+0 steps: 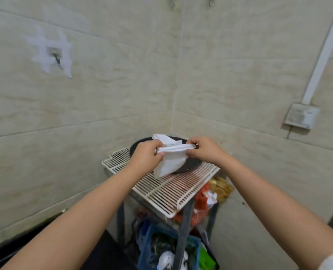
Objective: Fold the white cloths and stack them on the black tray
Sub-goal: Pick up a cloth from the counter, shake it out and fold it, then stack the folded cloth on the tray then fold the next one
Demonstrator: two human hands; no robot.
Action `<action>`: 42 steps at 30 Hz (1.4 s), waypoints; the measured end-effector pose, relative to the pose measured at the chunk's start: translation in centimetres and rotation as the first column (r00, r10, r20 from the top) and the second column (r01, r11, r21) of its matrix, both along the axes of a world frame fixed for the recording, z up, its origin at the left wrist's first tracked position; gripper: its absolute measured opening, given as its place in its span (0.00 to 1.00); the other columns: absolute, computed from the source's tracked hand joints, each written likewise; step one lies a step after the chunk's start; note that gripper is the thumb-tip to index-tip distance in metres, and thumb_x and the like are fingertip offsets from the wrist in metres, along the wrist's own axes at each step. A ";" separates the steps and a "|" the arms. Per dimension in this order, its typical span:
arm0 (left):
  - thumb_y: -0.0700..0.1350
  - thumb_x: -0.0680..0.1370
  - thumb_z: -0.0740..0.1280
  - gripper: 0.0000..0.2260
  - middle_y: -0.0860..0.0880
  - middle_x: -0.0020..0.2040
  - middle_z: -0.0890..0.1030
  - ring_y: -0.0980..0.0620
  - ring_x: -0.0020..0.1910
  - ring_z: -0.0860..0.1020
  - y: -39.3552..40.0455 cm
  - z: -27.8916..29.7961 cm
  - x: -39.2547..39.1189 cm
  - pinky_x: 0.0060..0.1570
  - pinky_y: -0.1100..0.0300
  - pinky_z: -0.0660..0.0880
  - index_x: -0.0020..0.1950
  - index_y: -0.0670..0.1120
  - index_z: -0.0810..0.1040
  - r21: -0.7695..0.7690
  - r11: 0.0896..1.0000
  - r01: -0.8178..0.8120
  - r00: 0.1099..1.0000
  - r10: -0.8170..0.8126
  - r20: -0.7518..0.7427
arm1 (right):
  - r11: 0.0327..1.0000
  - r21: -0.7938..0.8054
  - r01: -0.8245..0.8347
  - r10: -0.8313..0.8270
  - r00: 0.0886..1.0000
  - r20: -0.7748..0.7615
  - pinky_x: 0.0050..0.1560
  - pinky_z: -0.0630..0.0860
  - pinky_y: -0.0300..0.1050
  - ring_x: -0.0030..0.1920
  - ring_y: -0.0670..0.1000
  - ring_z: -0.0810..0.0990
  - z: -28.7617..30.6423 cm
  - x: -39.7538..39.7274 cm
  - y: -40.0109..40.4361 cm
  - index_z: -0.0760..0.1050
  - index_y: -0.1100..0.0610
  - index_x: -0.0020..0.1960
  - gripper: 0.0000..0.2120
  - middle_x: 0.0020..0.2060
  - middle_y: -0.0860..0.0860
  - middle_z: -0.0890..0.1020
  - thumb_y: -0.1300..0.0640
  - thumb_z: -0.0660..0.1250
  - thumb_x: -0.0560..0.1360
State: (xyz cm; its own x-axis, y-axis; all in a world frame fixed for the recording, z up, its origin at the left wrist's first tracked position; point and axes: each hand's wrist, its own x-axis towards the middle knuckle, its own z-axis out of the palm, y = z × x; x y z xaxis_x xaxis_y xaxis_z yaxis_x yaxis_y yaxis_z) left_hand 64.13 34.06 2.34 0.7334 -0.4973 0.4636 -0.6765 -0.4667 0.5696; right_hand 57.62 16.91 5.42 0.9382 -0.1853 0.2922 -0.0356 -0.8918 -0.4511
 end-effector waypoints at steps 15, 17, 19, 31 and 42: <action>0.38 0.78 0.60 0.12 0.40 0.58 0.77 0.41 0.56 0.75 -15.2 0.5 19.1 0.52 0.52 0.70 0.60 0.39 0.75 0.088 0.874 -0.478 0.859 0.445 0.252 | 0.957 0.054 -0.286 0.266 0.935 0.234 0.35 0.64 0.31 0.46 0.55 0.76 -1.4 26.7 -15.3 0.78 0.65 0.47 0.08 0.47 0.61 0.81 0.69 0.63 0.70; 0.41 0.77 0.59 0.12 0.40 0.53 0.81 0.41 0.49 0.79 -15.9 -0.8 19.5 0.44 0.53 0.76 0.54 0.38 0.78 0.086 0.873 -0.480 0.824 0.415 0.387 | 0.945 0.061 -0.321 0.294 0.917 0.270 0.38 0.62 0.36 0.49 0.58 0.77 -3.3 28.1 -16.4 0.78 0.66 0.48 0.09 0.48 0.62 0.81 0.70 0.63 0.69; 0.43 0.72 0.58 0.13 0.43 0.41 0.84 0.44 0.33 0.82 -16.4 -2.3 18.8 0.26 0.61 0.74 0.43 0.39 0.81 0.173 0.885 -0.433 0.833 0.319 0.452 | 0.918 0.023 -0.397 0.380 0.894 0.237 0.40 0.61 0.36 0.49 0.60 0.78 -5.6 28.7 -17.5 0.79 0.67 0.47 0.09 0.47 0.63 0.81 0.72 0.63 0.69; 0.49 0.81 0.57 0.18 0.50 0.70 0.69 0.47 0.61 0.75 -17.3 -6.2 16.0 0.54 0.52 0.74 0.70 0.48 0.65 0.536 0.695 -0.479 0.876 0.420 0.238 | 0.801 -0.087 -0.592 0.568 0.799 -0.199 0.58 0.68 0.41 0.60 0.53 0.74 -9.2 27.7 -20.2 0.72 0.59 0.63 0.18 0.60 0.55 0.76 0.62 0.63 0.73; 0.48 0.80 0.57 0.18 0.42 0.65 0.71 0.41 0.61 0.73 -2.4 -3.1 0.1 0.54 0.50 0.72 0.68 0.43 0.65 0.541 0.323 -0.776 0.499 0.840 0.214 | 0.615 -0.242 -0.750 0.758 0.647 -0.078 0.65 0.66 0.48 0.67 0.57 0.69 -3.9 14.3 -2.1 0.64 0.59 0.69 0.22 0.68 0.57 0.71 0.56 0.60 0.76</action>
State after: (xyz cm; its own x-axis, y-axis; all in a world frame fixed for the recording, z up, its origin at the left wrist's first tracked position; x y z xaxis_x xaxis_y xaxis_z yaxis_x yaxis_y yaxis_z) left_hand 64.24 31.67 -0.74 0.9305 0.2531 0.2648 0.2445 -0.9674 0.0655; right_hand 71.96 14.78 1.51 0.7064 0.6606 0.2542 0.7073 -0.6728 -0.2172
